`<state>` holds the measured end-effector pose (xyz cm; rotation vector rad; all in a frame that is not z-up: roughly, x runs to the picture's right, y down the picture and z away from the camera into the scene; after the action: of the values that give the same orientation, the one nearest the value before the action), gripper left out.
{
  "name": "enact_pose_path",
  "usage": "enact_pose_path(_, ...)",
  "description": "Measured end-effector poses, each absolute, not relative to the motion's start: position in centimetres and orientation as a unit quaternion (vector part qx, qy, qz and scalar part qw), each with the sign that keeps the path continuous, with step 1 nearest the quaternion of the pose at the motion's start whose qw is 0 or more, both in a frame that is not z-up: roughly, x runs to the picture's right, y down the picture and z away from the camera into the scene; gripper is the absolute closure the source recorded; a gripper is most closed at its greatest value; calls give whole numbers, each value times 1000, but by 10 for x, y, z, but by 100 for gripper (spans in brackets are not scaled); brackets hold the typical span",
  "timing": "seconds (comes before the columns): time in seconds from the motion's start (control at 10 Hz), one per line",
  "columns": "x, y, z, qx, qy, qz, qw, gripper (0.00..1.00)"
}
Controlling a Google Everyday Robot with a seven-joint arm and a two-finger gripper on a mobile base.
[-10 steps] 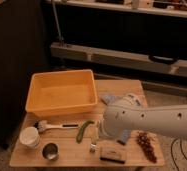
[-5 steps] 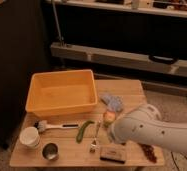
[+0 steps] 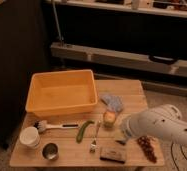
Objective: Place eraser in tray
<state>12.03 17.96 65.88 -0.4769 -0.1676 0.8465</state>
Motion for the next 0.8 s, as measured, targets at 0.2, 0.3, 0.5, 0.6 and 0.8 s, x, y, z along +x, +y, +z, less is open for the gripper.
enact_pose_path(0.2, 118, 182, 659, -247, -101, 377, 887, 35)
enact_pose_path(0.3, 119, 185, 661, -267, -132, 325, 897, 35)
enact_pose_path(0.5, 122, 186, 667, -295, -170, 221, 914, 35)
enact_pose_path(0.6, 124, 186, 671, -303, -176, 160, 923, 35)
enact_pose_path(0.8, 128, 185, 674, -309, -182, 104, 928, 35)
